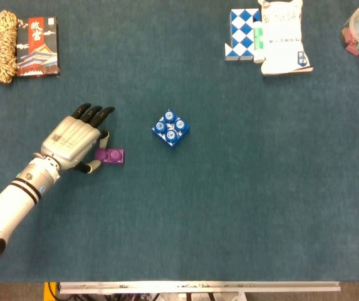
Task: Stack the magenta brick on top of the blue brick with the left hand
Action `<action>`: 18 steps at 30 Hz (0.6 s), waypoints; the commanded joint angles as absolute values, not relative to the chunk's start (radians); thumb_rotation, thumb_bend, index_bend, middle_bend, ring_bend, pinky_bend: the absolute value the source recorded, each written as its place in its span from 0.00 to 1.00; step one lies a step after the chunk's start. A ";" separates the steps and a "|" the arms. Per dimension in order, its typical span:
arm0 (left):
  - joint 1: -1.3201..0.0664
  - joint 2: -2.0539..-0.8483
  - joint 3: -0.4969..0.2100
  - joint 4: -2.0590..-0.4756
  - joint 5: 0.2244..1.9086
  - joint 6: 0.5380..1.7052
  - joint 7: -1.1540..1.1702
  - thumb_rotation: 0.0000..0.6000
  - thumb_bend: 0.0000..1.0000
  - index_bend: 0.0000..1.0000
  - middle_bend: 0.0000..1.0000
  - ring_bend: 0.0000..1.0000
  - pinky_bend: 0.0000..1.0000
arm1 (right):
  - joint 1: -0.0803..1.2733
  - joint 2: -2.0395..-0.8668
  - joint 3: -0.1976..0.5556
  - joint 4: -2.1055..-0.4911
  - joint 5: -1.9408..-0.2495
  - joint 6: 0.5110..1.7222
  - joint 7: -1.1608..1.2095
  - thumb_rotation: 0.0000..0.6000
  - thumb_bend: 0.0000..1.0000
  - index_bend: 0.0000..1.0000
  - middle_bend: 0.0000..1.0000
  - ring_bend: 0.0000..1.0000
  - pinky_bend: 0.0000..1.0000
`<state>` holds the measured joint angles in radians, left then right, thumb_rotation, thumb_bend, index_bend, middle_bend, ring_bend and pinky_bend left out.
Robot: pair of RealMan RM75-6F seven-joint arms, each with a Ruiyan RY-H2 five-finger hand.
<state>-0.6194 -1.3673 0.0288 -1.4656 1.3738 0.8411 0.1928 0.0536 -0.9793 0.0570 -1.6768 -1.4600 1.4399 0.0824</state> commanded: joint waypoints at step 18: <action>-0.619 -1.364 0.027 -1.466 1.372 0.846 0.159 1.00 0.31 0.49 0.00 0.00 0.04 | 0.053 -0.978 0.058 -1.676 -1.458 1.439 0.085 1.00 0.34 0.38 0.30 0.26 0.40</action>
